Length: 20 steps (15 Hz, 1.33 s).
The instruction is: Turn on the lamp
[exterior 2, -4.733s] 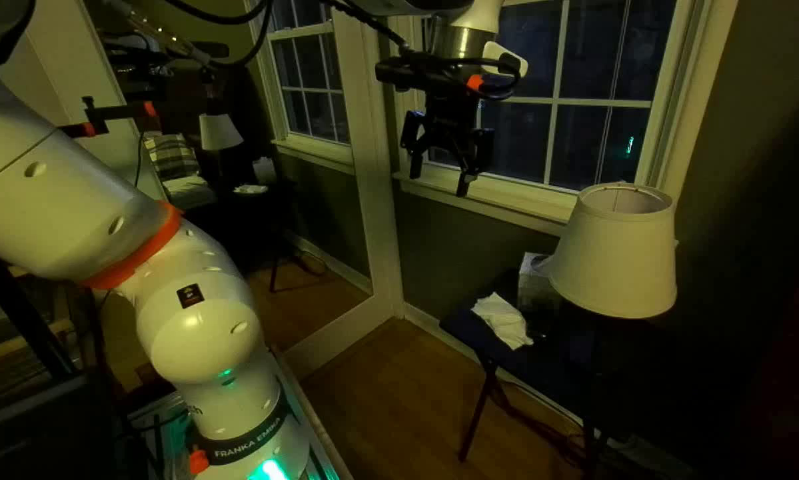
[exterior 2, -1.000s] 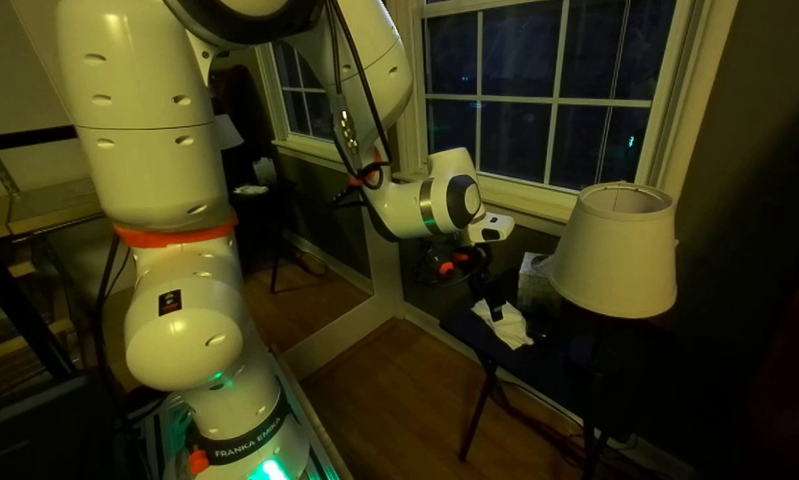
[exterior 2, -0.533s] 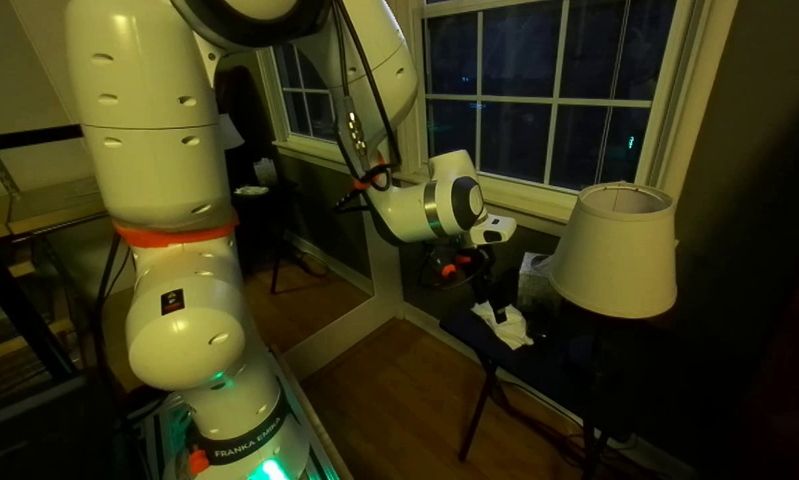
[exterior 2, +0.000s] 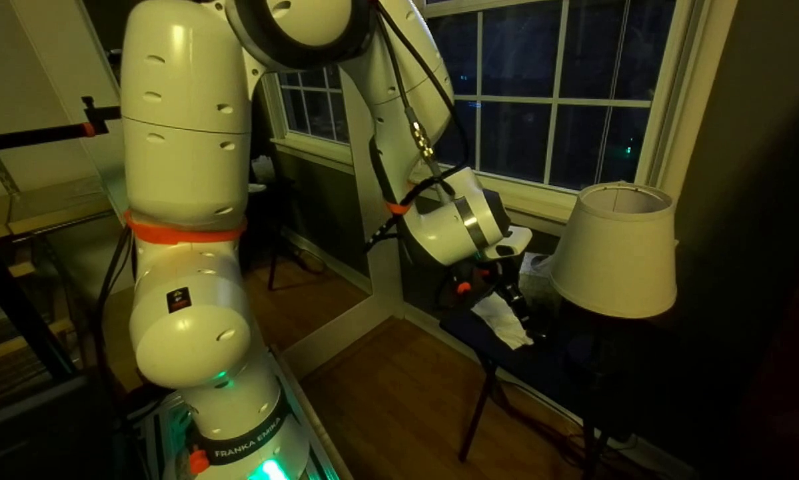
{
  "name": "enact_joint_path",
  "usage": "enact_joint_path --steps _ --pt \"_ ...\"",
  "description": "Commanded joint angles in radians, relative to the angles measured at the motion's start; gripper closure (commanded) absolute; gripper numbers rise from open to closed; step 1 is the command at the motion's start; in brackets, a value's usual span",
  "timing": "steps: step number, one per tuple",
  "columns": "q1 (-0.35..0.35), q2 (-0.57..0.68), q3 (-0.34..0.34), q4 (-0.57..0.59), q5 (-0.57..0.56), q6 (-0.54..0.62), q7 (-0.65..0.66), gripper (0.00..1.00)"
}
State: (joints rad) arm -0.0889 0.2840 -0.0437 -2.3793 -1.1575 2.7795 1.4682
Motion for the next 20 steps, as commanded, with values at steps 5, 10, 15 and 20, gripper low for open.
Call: enact_joint_path --steps 5,10,15,20 --pt "0.102 0.219 -0.108 0.189 -0.365 0.001 0.535 1.0" --pt "0.125 0.327 -0.119 0.279 -0.577 -0.078 0.87 1.0" --pt "0.132 0.392 -0.117 0.308 -0.648 -0.24 1.06 1.0" --pt "0.027 0.355 -0.011 0.286 -0.616 -0.242 0.95 0.99"
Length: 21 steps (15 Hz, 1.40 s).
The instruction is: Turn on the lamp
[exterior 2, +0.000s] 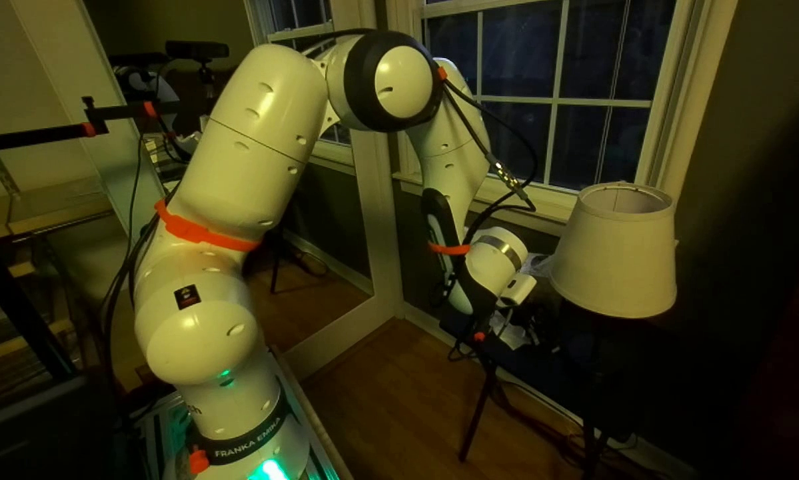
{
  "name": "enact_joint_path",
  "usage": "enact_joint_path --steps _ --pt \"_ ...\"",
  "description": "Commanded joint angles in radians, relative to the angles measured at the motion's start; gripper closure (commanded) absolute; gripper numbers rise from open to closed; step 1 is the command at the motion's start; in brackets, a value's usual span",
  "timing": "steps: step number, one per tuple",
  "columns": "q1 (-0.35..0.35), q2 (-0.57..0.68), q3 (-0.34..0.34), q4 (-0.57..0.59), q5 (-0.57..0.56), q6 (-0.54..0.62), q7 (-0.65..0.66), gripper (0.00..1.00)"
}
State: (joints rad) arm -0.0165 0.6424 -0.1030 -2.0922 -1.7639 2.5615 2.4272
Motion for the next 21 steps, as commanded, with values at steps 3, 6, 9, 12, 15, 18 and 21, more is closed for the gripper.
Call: enact_joint_path --steps 3,6,9,12,15,18,21 --pt "-0.048 0.001 0.052 0.006 -0.018 -0.034 0.005 1.0" --pt "-0.056 0.011 0.067 0.021 -0.063 -0.062 0.077 1.0" --pt "-0.064 0.022 0.078 0.037 -0.096 -0.104 0.148 1.0" --pt "-0.07 0.036 0.084 0.048 -0.104 -0.147 0.183 1.0" --pt "-0.077 0.053 0.088 0.059 -0.109 -0.178 0.202 1.0" --pt "-0.083 0.077 0.092 0.081 -0.139 -0.181 0.206 1.0" --pt "-0.088 0.1 0.094 0.103 -0.164 -0.186 0.207 1.0"
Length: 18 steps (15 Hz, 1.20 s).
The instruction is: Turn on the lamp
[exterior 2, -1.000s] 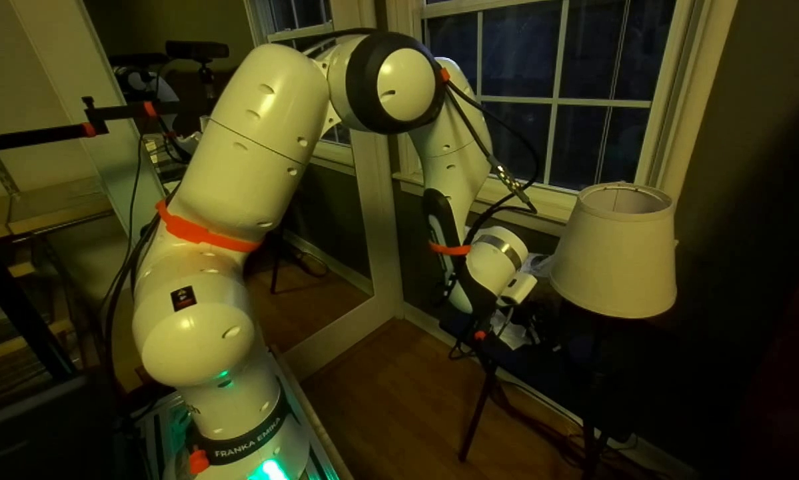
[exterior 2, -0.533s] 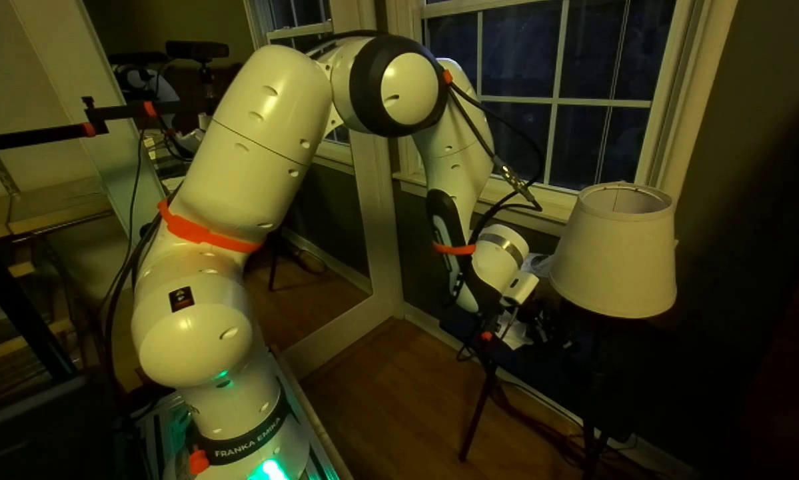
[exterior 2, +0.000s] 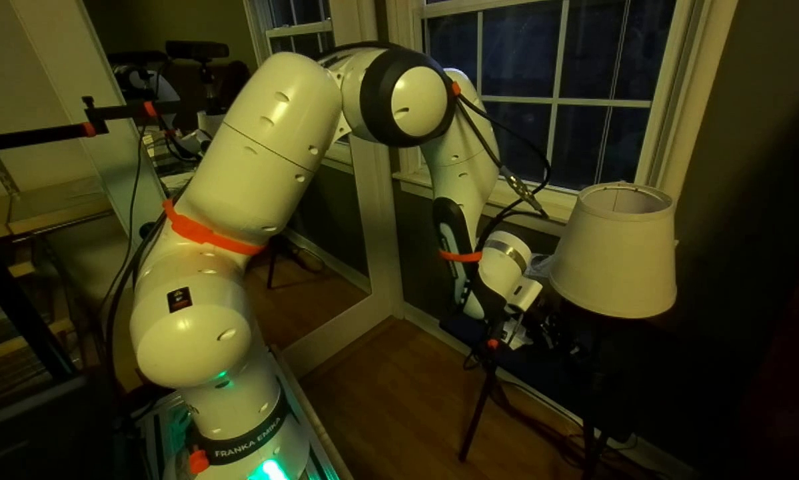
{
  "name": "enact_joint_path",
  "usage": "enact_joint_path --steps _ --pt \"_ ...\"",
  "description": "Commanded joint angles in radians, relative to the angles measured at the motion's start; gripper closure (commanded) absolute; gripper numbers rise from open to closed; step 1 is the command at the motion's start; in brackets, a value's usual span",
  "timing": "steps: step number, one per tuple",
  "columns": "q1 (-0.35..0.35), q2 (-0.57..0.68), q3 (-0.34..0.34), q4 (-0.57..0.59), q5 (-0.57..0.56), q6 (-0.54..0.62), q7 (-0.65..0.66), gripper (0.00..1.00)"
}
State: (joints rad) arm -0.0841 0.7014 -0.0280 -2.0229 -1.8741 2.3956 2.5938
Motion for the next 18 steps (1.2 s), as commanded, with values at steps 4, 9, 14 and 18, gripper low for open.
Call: enact_joint_path --steps 4,9,14,18 --pt "-0.027 0.067 0.023 0.06 -0.094 -0.027 0.042 1.0" --pt "-0.035 0.092 0.027 0.087 -0.152 -0.04 0.059 1.0" --pt "-0.041 0.119 0.034 0.11 -0.174 -0.059 0.051 1.0" --pt "-0.042 0.133 0.042 0.118 -0.181 -0.062 0.045 1.0"
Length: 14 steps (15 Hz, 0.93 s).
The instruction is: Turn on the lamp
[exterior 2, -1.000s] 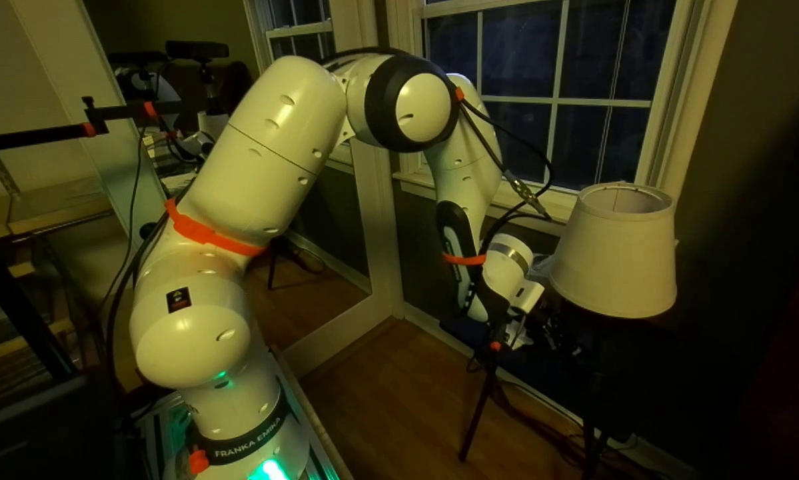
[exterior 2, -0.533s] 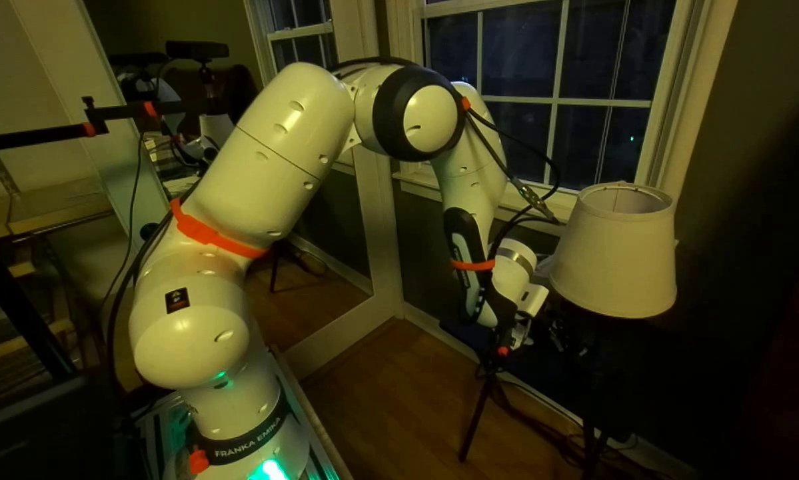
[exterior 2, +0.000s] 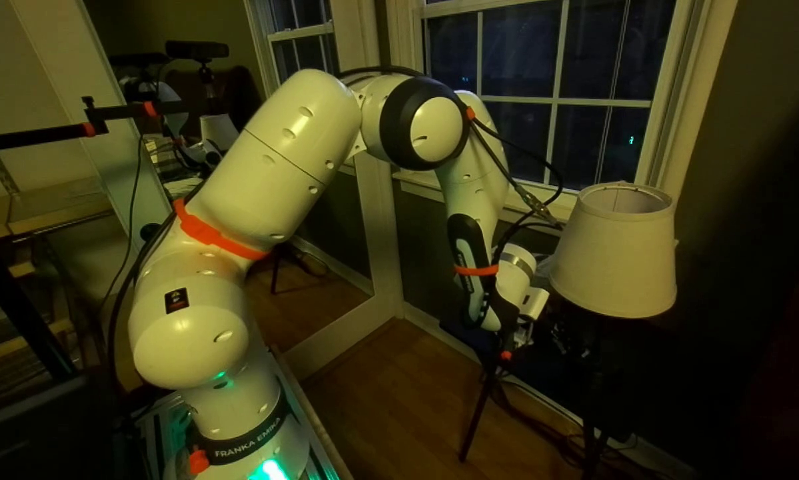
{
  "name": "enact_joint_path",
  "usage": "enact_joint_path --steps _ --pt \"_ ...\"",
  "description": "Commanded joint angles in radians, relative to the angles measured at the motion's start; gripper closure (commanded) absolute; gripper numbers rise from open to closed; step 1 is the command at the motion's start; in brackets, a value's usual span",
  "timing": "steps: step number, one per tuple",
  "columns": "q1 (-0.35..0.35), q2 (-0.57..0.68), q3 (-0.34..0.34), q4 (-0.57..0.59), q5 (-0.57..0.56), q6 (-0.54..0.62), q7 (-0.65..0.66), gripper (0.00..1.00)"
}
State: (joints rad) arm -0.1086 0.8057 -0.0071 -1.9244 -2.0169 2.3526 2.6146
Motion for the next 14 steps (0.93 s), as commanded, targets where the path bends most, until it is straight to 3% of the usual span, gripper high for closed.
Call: enact_joint_path --steps 1,14 --pt "-0.017 0.032 0.022 0.023 -0.041 -0.019 0.024 1.0" --pt "-0.016 0.04 0.028 0.026 -0.054 -0.032 0.029 1.0"
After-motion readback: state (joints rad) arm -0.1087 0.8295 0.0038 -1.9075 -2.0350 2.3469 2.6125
